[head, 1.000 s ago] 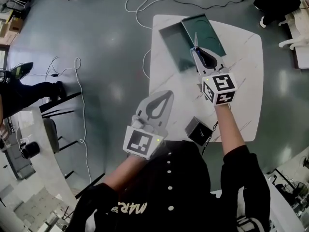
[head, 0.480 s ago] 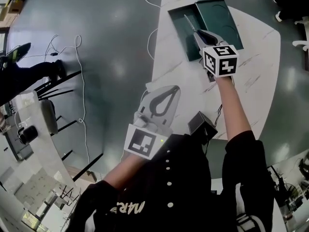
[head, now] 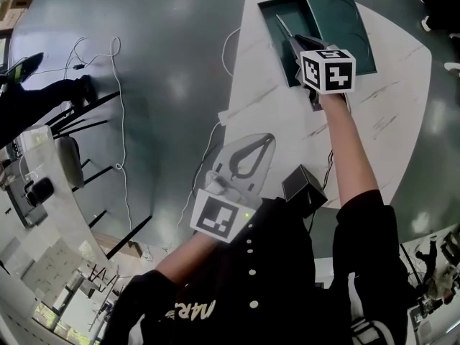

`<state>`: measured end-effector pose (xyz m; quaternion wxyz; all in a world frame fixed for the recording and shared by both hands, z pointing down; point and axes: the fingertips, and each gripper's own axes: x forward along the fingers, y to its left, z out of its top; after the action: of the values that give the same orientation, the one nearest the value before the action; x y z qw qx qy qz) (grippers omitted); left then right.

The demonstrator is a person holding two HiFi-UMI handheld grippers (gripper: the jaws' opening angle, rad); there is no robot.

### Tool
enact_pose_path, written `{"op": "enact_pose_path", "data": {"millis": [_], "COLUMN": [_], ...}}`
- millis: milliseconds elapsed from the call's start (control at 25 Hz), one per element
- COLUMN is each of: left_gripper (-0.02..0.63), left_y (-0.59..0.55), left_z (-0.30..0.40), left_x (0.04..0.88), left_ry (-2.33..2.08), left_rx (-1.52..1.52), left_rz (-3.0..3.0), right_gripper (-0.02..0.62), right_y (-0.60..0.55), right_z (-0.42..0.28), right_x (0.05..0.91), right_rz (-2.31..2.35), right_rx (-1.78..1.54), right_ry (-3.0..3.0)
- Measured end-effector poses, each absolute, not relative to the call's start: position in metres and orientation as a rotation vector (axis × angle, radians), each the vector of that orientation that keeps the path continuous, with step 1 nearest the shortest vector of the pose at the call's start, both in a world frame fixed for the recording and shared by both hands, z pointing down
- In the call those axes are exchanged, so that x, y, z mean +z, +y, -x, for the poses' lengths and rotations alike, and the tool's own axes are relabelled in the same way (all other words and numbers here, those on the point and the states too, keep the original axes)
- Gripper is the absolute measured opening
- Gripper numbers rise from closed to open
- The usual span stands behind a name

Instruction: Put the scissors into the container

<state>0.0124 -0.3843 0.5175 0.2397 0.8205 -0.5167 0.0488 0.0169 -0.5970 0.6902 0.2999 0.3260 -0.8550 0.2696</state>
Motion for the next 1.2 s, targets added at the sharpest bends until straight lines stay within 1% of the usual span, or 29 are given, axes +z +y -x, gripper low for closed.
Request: {"op": "enact_pose_path", "data": {"millis": [360,760,840,1080,1200], "left_gripper": [0.026,0.026,0.026,0.026,0.026], "left_y": [-0.387,-0.389,-0.389,-0.392,-0.392], "left_z": [-0.005,-0.001,-0.003,-0.007,-0.009], "left_x": [0.533,0.535,0.536,0.534,0.534], "left_ry": [-1.429,-1.448,-1.444,-1.438,-1.434], "left_rx": [0.15,0.152,0.154,0.155,0.158], "left_rz": [-2.196,-2.185,-2.184,-2.183,-2.185], "right_gripper": [0.051,0.058,0.071,0.143,0.152], "right_y": [-0.589,-0.593,-0.593,-0.585,-0.585], "right_z": [-0.007,-0.011,-0.014,-0.014,-0.017], "right_x": [0.71,0.707,0.709,0.704,0.697], "right_rz": [-0.773,-0.803,-0.795,-0.781,-0.82], "right_rx": [0.694,0.681,0.651,0.641,0.621], "right_ry": [-2.158,-2.126,-2.118,-2.14,-2.165]}}
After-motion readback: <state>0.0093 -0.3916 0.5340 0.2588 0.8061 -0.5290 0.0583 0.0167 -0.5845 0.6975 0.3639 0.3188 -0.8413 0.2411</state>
